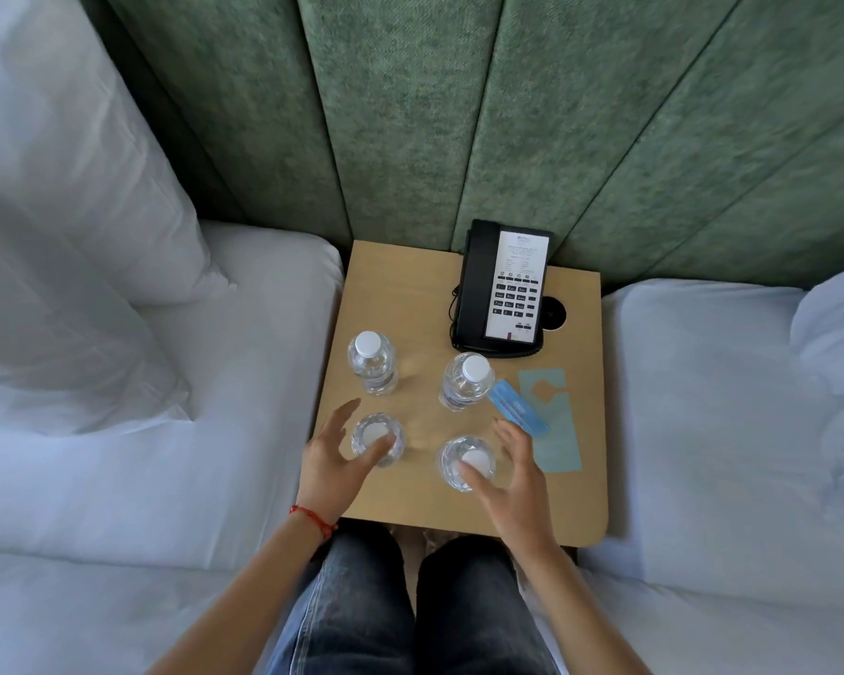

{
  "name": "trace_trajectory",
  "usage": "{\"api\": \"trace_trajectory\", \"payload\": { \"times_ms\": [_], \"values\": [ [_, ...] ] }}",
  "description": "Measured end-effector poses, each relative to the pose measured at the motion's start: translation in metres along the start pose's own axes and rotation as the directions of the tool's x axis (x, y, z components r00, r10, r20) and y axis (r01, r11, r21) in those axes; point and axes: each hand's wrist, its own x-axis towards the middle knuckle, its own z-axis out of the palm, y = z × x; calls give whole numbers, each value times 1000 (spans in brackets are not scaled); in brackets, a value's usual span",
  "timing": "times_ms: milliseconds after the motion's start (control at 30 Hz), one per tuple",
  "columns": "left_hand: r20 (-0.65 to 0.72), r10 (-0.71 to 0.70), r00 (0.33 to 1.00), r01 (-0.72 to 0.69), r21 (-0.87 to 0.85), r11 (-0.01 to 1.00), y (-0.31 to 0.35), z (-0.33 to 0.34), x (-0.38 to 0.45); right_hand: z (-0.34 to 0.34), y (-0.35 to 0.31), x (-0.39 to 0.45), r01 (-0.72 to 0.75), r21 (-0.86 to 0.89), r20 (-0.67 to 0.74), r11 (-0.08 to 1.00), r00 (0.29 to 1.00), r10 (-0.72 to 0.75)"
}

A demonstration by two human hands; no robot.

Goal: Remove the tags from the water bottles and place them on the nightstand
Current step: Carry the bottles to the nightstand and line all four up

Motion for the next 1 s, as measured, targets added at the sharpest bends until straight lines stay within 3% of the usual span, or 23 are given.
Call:
{"api": "trace_trajectory", "payload": {
  "times_ms": [133,300,533,1000],
  "values": [
    [-32,79,996,-80,-31,996,24,-3,11,-6,-22,23,84,-5,-71,996,994,-84],
    [-116,188,975,-179,87,980,42,-5,41,-5,-34,56,106,-52,-95,993,989,-110],
    [-101,142,985,-129,129,983,41,6,79,10,-26,78,45,-14,-96,999,994,-46],
    [-170,207,963,-169,216,962,44,7,101,17,-34,115,142,-9,-113,990,983,-143]
  ]
}}
